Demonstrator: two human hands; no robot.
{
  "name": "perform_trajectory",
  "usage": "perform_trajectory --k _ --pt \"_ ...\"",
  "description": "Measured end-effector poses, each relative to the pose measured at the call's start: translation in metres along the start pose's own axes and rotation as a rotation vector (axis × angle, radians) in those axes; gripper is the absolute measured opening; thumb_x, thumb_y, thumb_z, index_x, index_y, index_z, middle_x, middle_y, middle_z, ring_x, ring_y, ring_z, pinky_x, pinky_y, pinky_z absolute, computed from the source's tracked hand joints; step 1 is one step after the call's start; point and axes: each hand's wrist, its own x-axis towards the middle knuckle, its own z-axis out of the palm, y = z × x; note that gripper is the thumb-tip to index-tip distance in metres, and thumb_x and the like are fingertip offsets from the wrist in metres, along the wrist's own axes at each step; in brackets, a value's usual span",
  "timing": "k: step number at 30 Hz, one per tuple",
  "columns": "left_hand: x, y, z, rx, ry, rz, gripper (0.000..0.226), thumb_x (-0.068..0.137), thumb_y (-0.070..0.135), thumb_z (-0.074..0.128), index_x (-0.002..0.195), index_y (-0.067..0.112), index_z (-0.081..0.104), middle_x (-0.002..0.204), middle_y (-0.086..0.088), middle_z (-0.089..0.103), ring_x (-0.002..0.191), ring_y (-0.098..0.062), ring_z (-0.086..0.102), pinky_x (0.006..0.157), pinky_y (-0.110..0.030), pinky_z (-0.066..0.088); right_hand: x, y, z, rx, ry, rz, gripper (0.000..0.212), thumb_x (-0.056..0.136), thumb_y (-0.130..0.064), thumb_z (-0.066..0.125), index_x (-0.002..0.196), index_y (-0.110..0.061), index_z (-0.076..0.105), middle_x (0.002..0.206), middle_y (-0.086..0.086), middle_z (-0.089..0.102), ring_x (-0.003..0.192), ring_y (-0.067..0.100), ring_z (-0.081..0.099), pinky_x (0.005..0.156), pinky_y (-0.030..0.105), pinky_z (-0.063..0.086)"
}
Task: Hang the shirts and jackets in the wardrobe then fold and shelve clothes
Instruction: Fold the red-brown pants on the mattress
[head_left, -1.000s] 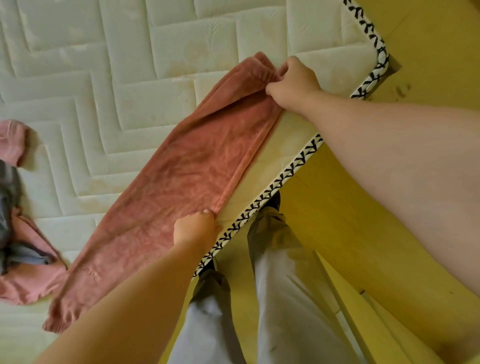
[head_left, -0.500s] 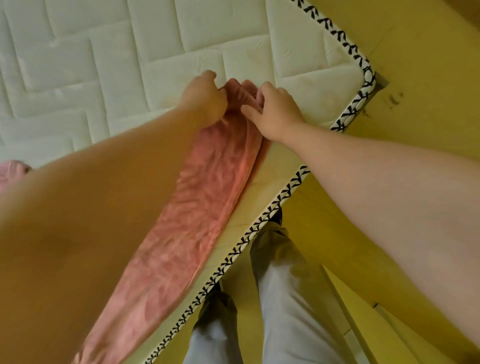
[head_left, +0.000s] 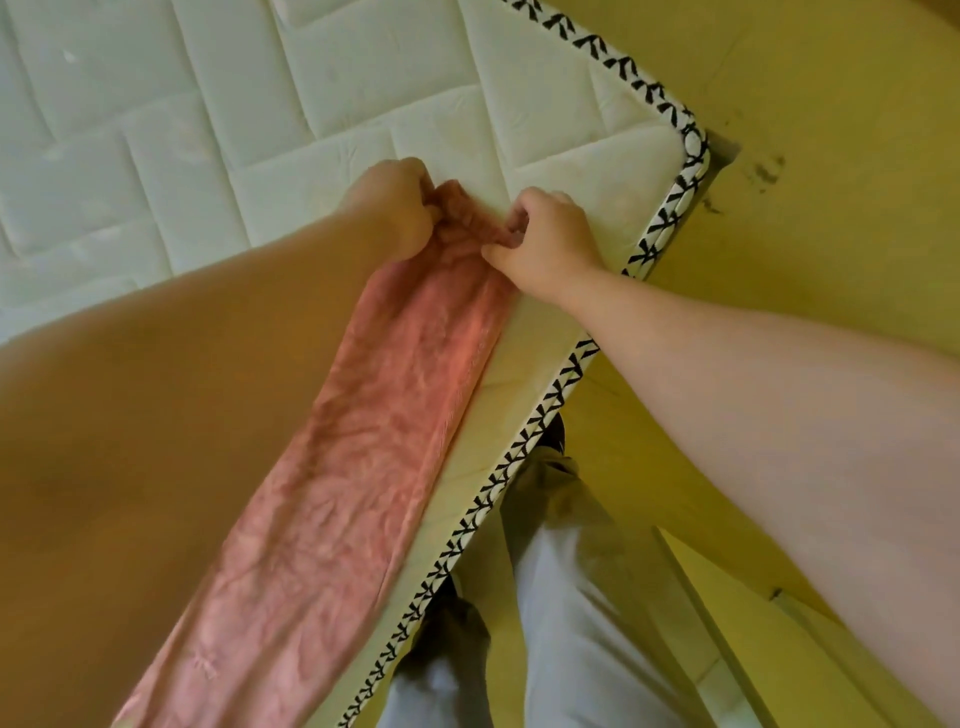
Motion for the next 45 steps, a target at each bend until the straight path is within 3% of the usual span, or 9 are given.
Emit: perform_trajectory --k 7,10,13,20,25,29,37,41,45 --pt "-0.004 -0.01 0.012 -0.216 0.069 -0.086 0.042 0.095 0.036 0.06 0.132 0.018 0.053 0.121 0.001 0.061 0.105 -0.017 0.057 0.082 -0.027 0.041 0.014 -0.022 0.009 -0.189 -0.061 0.0 0.076 0.081 -0.073 0.055 0.131 -0.016 0.049 0.131 0.01 0.051 0.117 0.03 0.053 0.093 0.039 0.045" --pt "-0.031 -0.021 0.017 -0.311 0.357 -0.077 0.034 0.091 0.03 0.061 0.123 0.017 0.056 0.118 0.004 0.056 0.098 -0.01 0.052 0.083 -0.024 0.04 0.021 -0.035 0.018 -0.322 -0.009 -0.009 0.077 0.083 -0.079 0.043 0.127 -0.016 0.051 0.127 0.012 0.055 0.116 0.034 0.054 0.087 0.041 0.042" --pt "-0.082 -0.03 0.053 -0.145 0.574 0.065 0.021 0.088 0.018 0.054 0.108 0.011 0.057 0.114 -0.008 0.057 0.099 -0.026 0.053 0.086 -0.036 0.041 0.027 -0.046 0.027 -0.393 0.029 0.026 0.077 0.084 -0.079 0.039 0.126 -0.015 0.049 0.126 0.012 0.058 0.117 0.035 0.054 0.083 0.041 0.038" --pt "-0.167 -0.071 0.144 0.033 0.354 0.153 0.058 0.091 0.046 0.066 0.132 0.008 0.053 0.15 -0.011 0.043 0.139 -0.031 0.037 0.113 -0.048 0.027 0.029 -0.051 0.037 -0.344 -0.123 -0.02 0.067 0.09 -0.074 0.042 0.115 -0.014 0.061 0.111 0.008 0.066 0.103 0.029 0.061 0.076 0.031 0.036" --pt "-0.166 -0.075 0.155 0.052 0.235 -0.027 0.1 0.084 0.079 0.04 0.158 0.016 0.015 0.168 -0.006 0.007 0.155 -0.025 0.003 0.123 -0.056 0.002 0.03 -0.047 0.019 -0.246 -0.134 -0.099 0.06 0.085 -0.075 0.051 0.098 -0.016 0.051 0.088 -0.001 0.055 0.078 0.018 0.052 0.068 0.027 0.036" --pt "-0.136 -0.057 0.14 0.03 0.225 0.008 0.109 0.082 0.087 0.031 0.16 0.017 0.001 0.168 -0.005 -0.005 0.154 -0.025 -0.009 0.12 -0.064 -0.003 0.037 -0.057 -0.013 -0.214 -0.042 -0.143 0.06 0.08 -0.079 0.055 0.084 -0.019 0.048 0.074 -0.009 0.048 0.062 0.005 0.043 0.051 0.022 0.028" --pt "-0.053 0.035 0.09 -0.117 0.238 0.143 0.118 0.076 0.09 0.037 0.159 0.017 -0.004 0.168 -0.004 -0.008 0.154 -0.025 -0.008 0.122 -0.061 -0.001 0.05 -0.08 -0.114 -0.221 0.28 -0.212 0.057 0.093 -0.072 0.033 0.065 -0.023 0.04 0.057 -0.008 0.046 0.054 0.011 0.051 0.054 0.025 0.035" --pt "-0.053 0.044 0.074 -0.267 0.236 0.168 0.119 0.074 0.077 0.064 0.16 0.016 0.009 0.168 -0.006 0.006 0.154 -0.023 0.005 0.124 -0.047 0.007 0.02 -0.102 -0.108 -0.329 0.261 -0.246 0.056 0.092 -0.075 0.031 0.092 -0.024 0.053 0.072 -0.011 0.048 0.063 0.012 0.048 0.049 0.021 0.027" --pt "-0.091 0.015 0.057 -0.47 0.318 0.156 0.053 0.081 0.011 0.07 0.133 0.016 0.06 0.139 -0.005 0.058 0.131 -0.021 0.05 0.11 -0.034 0.041 -0.03 -0.115 -0.071 -0.359 0.177 -0.191 0.07 0.091 -0.078 0.028 0.111 -0.016 0.054 0.086 -0.002 0.051 0.076 0.02 0.054 0.057 0.031 0.035"
